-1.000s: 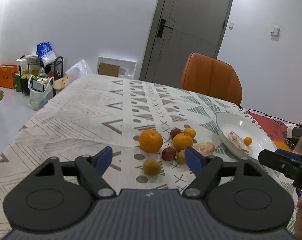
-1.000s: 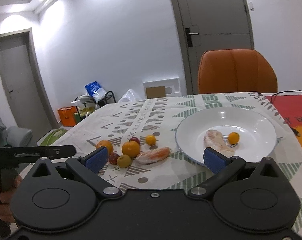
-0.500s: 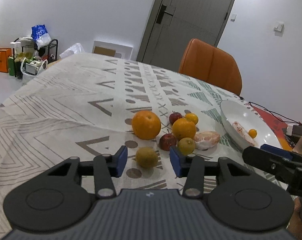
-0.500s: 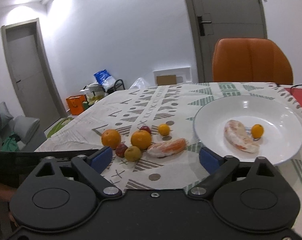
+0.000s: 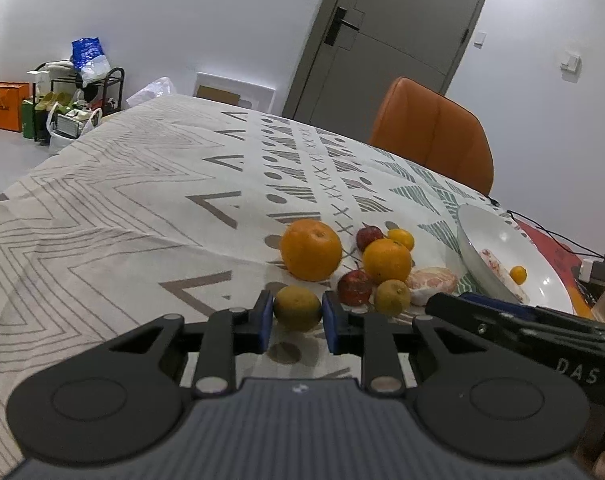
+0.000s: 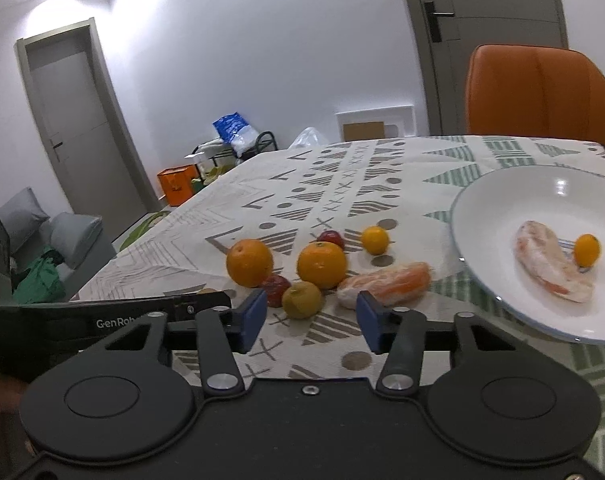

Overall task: Organize fruits
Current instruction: 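Grasp a yellow-green round fruit with the left tool, then grasp another yellow-green round fruit with the right tool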

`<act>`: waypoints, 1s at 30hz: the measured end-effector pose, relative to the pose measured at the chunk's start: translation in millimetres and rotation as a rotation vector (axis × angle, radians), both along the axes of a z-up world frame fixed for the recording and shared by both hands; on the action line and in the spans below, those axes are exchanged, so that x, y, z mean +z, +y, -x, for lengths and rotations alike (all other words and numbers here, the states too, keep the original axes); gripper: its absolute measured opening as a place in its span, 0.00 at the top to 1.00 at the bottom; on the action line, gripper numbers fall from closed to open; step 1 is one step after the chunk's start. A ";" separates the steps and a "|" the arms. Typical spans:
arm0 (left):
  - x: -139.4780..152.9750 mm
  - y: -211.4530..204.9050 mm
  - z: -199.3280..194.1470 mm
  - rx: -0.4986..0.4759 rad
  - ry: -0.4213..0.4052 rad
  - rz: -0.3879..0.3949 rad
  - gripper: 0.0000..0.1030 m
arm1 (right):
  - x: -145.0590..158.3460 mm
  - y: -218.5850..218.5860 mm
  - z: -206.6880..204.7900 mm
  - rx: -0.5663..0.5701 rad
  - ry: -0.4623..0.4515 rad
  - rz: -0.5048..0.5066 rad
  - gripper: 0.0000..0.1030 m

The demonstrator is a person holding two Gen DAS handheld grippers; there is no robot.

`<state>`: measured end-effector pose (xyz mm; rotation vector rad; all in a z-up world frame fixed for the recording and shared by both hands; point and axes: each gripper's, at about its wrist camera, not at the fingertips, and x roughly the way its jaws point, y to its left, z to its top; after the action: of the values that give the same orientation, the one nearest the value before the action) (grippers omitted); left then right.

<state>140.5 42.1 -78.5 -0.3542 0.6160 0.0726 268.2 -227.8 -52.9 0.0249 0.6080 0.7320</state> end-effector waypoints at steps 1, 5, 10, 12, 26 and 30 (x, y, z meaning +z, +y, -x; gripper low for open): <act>0.9 1.3 0.4 0.003 -0.002 0.000 0.76 | 0.1 2.2 -0.5 0.004 0.001 0.003 0.55; 3.8 5.5 2.1 0.014 -0.009 0.005 0.76 | 0.0 10.6 -2.6 0.017 -0.005 0.017 0.57; 8.7 11.0 4.9 0.025 -0.023 0.012 0.76 | -4.4 22.9 -8.6 0.019 -0.003 0.052 0.60; 10.7 11.6 5.9 0.025 -0.029 0.014 0.76 | -9.1 28.7 -10.6 0.020 0.000 0.073 0.72; 28.3 -7.2 3.6 -0.010 -0.065 -0.028 0.76 | 9.1 0.9 2.2 0.002 -0.036 0.003 1.00; 32.0 -13.9 2.7 -0.013 -0.073 -0.045 0.76 | 9.0 -6.6 2.8 0.002 -0.022 -0.011 0.94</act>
<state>137.7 28.2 -46.5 -0.3076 0.5436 0.0612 265.4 -234.3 -43.9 0.0269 0.5833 0.7369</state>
